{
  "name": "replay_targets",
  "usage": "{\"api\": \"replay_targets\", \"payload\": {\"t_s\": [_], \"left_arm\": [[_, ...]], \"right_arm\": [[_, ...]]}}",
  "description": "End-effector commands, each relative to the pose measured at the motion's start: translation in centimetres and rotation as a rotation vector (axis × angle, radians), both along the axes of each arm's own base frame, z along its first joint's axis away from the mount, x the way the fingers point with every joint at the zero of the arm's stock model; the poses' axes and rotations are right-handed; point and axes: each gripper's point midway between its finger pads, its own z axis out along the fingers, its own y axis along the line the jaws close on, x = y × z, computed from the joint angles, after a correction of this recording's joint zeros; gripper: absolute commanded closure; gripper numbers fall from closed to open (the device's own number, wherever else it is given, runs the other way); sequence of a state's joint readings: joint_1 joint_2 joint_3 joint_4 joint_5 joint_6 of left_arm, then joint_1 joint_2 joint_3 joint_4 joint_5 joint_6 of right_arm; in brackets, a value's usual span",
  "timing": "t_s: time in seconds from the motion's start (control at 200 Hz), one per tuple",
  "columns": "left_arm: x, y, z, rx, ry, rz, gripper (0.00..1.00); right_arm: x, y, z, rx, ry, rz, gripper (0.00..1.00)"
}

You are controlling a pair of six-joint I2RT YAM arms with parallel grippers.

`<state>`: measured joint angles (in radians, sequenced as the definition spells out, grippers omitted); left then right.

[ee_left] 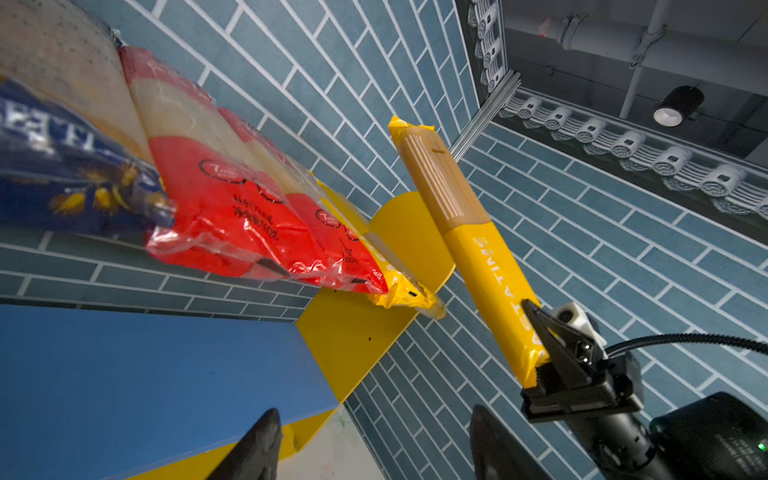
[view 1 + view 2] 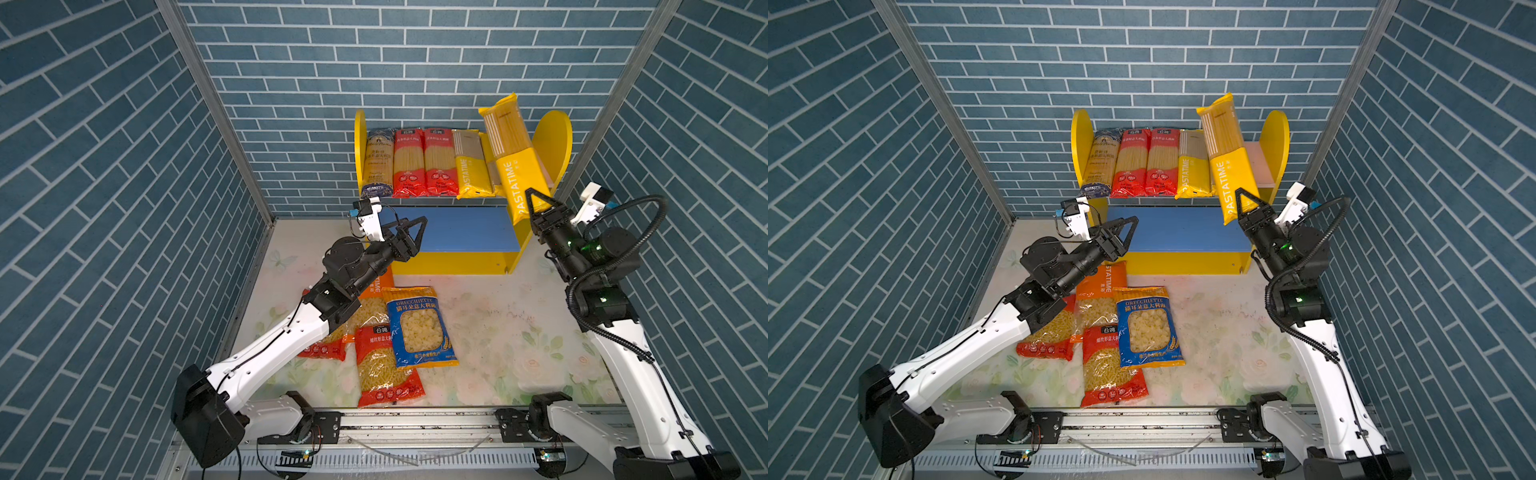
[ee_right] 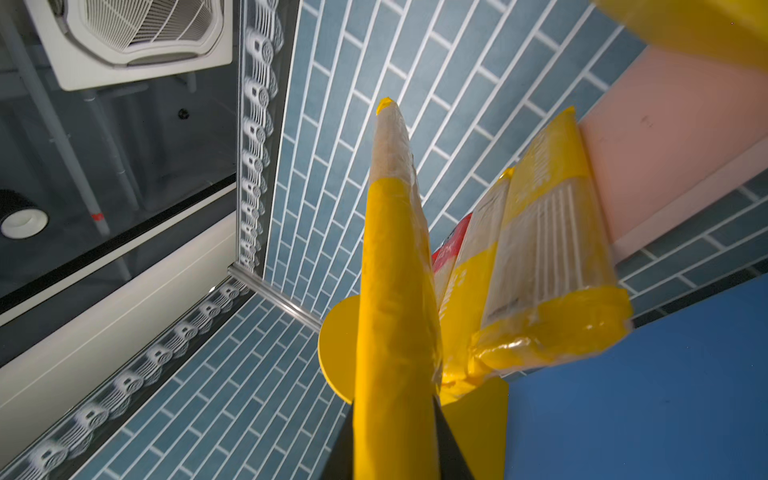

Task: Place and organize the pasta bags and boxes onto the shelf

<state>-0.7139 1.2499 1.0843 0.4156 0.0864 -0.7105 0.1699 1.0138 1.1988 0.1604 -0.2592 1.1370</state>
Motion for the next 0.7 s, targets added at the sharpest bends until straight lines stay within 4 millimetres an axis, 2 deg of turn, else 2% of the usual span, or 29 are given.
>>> {"api": "replay_targets", "payload": {"t_s": [0.0, 0.205, 0.275, 0.445, 0.695], "left_arm": [[-0.1, -0.3, -0.9, -0.018, 0.028, -0.015, 0.29], [0.0, -0.8, -2.2, -0.033, 0.063, -0.034, 0.29], [0.0, -0.9, -2.6, -0.031, 0.072, -0.036, 0.29], [0.0, -1.1, -3.2, -0.032, 0.084, -0.040, 0.29], [-0.1, -1.3, -4.0, -0.035, 0.104, -0.038, 0.29]], "right_arm": [[-2.0, -2.9, 6.8, 0.043, -0.111, -0.086, 1.00], [0.1, -5.7, 8.1, 0.121, -0.076, -0.126, 1.00], [1.2, -6.3, 7.8, 0.147, -0.043, -0.127, 1.00], [3.8, -6.3, 7.0, 0.183, 0.012, -0.087, 1.00], [6.4, -7.1, 6.0, 0.242, 0.041, -0.107, 1.00]]}}
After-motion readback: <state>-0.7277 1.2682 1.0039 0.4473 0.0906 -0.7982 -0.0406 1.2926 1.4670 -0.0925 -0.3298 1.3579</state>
